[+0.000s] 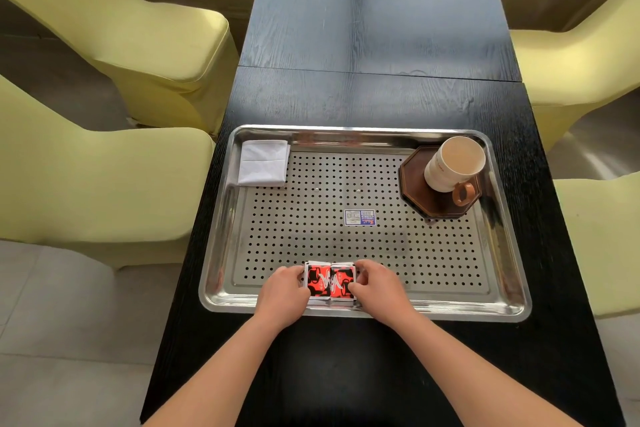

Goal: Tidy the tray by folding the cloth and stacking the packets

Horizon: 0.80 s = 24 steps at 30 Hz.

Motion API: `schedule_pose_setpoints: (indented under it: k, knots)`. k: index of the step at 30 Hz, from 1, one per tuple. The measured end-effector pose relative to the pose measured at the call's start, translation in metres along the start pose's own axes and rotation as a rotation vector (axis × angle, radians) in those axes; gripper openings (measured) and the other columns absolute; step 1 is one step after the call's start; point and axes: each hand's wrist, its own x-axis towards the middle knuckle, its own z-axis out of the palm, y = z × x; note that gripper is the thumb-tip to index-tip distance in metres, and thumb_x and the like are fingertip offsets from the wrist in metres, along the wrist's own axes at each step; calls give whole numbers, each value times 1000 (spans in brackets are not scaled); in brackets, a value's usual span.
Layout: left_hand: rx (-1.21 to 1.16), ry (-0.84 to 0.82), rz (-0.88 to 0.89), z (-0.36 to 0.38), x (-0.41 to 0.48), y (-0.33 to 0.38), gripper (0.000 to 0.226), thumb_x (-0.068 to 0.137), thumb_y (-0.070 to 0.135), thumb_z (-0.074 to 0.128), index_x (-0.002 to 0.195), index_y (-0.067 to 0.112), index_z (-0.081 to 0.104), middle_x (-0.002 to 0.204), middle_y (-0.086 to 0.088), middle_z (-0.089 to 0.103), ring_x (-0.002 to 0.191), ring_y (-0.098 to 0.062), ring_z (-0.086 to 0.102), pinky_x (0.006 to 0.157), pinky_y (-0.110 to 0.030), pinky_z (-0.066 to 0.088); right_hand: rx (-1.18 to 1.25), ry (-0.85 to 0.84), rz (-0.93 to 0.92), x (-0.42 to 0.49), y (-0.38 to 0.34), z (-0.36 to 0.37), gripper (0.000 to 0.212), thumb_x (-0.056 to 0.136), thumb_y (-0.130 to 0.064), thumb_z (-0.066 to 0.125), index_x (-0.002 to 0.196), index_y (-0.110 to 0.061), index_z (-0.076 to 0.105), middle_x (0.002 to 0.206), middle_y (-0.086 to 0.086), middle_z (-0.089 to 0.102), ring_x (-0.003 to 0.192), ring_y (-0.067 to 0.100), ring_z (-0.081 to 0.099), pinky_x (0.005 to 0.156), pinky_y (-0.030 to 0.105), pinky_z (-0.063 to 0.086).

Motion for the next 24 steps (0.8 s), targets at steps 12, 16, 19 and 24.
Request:
schedule_pose_setpoints:
  k: [12,16,19,24]
  knots:
    - [-11,-35,1,-5,-6,7,22,90,13,55,106,23,66,101,-3,62,88,-16,58,82,-33,53,-5,12,29,-2,-2,1,9,89,-24,64,95,-19,67,85,-4,64,84,14,59,67,29,47]
    - [-36,-34,-2,-8,-6,4,37,91,12,56,125,21,63,108,-2,63,95,-15,60,84,-31,53,28,28,51,-4,-4,0,25,90,-23,65,115,-18,65,90,-7,66,87,10,61,72,27,51]
    - [-57,-37,-17,-13,-7,3,45,90,13,57,134,18,58,113,-2,61,97,-15,60,83,-30,52,44,17,72,-7,-7,-3,40,92,-24,65,130,-19,59,95,-8,65,90,9,61,75,25,50]
    - [-39,19,19,-23,-10,1,51,89,14,55,140,20,52,121,-2,56,106,-16,58,90,-32,51,48,37,81,-10,-16,-6,49,93,-29,64,139,-19,52,105,-6,65,99,12,62,88,32,54]
